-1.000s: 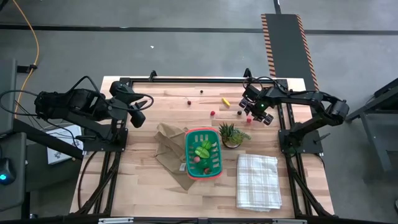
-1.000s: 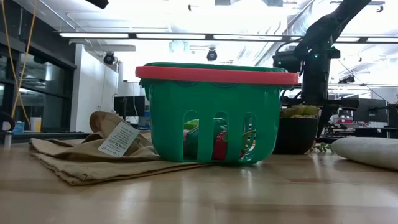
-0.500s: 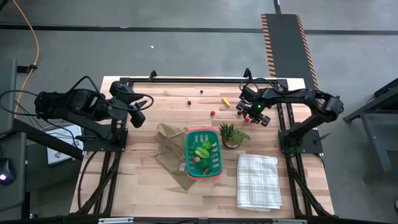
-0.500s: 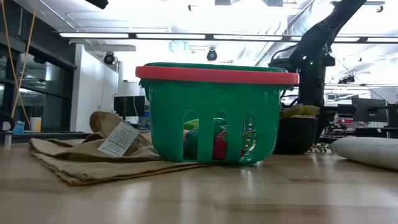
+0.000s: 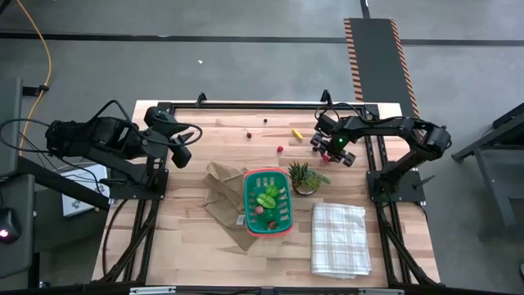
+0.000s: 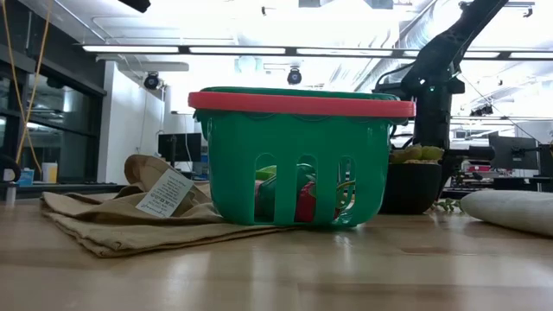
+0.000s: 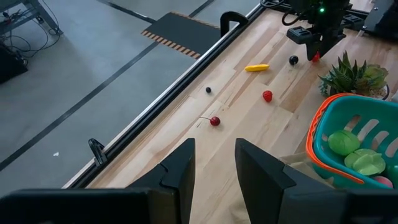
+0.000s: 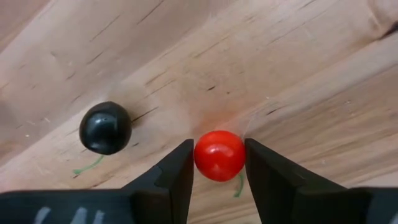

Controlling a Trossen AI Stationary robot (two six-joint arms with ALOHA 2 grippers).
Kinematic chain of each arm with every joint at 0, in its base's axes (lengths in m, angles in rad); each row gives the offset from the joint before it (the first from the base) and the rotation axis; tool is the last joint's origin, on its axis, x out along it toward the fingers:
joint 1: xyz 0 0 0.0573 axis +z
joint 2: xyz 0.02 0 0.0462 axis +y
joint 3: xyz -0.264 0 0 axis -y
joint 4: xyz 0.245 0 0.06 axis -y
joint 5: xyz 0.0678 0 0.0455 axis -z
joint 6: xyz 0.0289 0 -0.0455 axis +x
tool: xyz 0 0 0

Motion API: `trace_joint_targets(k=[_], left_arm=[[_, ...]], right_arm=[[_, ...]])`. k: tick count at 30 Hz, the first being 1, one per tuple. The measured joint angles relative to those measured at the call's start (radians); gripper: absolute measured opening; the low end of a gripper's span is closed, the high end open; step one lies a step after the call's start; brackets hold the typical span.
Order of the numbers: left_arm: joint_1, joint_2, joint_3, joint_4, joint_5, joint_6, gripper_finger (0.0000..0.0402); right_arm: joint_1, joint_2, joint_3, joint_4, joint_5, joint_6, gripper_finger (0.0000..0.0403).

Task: Pick and placing Produce into tupperware
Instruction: Put the right red cherry into the green basket

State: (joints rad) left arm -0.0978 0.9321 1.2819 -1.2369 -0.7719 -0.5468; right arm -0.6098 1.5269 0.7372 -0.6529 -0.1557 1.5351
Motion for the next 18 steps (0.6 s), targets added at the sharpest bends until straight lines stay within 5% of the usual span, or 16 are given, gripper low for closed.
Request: trace_joint_targets(k=[18], left_arm=[[0.000,0.000,0.000,0.000,-0.005,0.000,0.0101]], right_arm=[[0.000,-0.006,0.000,0.000,0.000,-0.068,0.0100]])
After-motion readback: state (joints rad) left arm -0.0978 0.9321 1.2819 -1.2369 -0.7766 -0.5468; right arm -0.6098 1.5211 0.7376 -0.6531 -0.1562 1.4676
